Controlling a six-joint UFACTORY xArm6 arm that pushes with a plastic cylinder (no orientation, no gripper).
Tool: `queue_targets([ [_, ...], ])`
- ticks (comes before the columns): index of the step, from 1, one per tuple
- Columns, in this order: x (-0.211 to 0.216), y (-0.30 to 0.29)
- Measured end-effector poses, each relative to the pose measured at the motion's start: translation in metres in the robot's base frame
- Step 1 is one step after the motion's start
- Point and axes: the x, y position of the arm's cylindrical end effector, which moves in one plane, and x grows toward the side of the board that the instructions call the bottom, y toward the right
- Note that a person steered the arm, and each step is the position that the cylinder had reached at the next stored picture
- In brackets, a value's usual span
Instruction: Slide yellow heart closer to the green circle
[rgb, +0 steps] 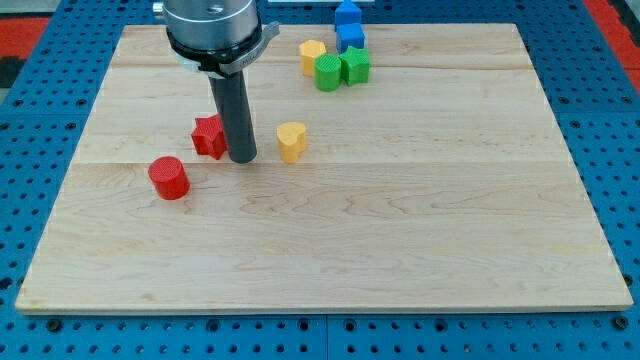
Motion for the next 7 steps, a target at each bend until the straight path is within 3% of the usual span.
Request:
queue_targets([
  [1, 0.005, 0.0],
  [3, 0.005, 0.061],
  [7, -0.079, 0.101],
])
